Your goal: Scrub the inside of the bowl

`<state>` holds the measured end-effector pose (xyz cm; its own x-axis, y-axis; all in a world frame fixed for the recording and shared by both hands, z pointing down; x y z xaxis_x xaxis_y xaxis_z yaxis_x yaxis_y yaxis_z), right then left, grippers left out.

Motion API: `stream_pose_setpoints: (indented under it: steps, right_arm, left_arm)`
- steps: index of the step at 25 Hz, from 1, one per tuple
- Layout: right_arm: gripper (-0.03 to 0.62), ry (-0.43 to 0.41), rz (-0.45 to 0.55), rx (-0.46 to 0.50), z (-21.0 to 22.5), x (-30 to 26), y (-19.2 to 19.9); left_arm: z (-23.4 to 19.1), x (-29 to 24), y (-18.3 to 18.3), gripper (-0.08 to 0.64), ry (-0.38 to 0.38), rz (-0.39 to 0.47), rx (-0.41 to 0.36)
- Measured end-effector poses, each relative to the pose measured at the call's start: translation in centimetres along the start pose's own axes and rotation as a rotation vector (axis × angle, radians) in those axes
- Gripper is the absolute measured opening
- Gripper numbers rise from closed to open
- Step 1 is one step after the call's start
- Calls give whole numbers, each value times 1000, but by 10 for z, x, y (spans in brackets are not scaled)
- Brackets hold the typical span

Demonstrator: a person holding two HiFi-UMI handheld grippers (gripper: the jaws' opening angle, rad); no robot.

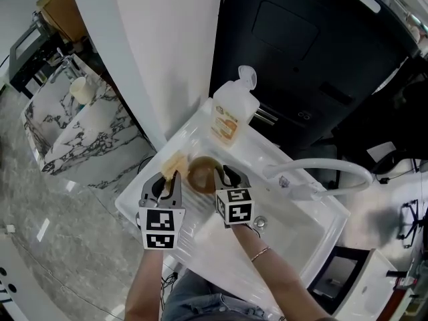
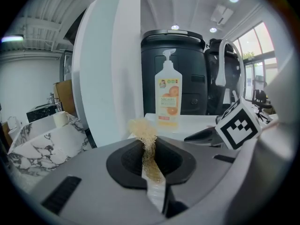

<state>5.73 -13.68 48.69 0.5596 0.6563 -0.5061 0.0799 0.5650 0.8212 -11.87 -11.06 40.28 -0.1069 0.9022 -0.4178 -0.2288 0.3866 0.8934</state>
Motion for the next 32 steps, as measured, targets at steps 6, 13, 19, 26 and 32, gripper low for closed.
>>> stream_pose_setpoints:
  steps: [6, 13, 19, 26, 32]
  right_arm:
    - [92, 42, 54, 13, 0, 15, -10]
    - [92, 44, 150, 23, -13, 43, -34]
    - [43, 19, 252, 54, -32, 76, -54]
    - [14, -5, 357, 90, -51, 117, -68]
    - [11, -53, 444, 110, -68, 147, -74]
  left_arm:
    - [-3, 3, -2, 44, 12, 16, 30]
    - [-3, 11, -5, 44, 51, 26, 71]
    - [-4, 22, -14, 44, 75, 69, 90]
    - [-1, 36, -25, 44, 103, 108, 104]
    - [0, 58, -35, 44, 111, 155, 131]
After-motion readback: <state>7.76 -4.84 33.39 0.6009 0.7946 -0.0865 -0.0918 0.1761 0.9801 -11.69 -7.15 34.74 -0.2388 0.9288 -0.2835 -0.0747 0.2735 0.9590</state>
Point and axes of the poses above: the fingertips, and each gripper's own axes: x backward along the fingers, z to its right, y out of its underside, the point moved 7 cm from there along x, backward along the fingers, and after that the axes turned 15 degrees about -y, right-handed, at the moved point
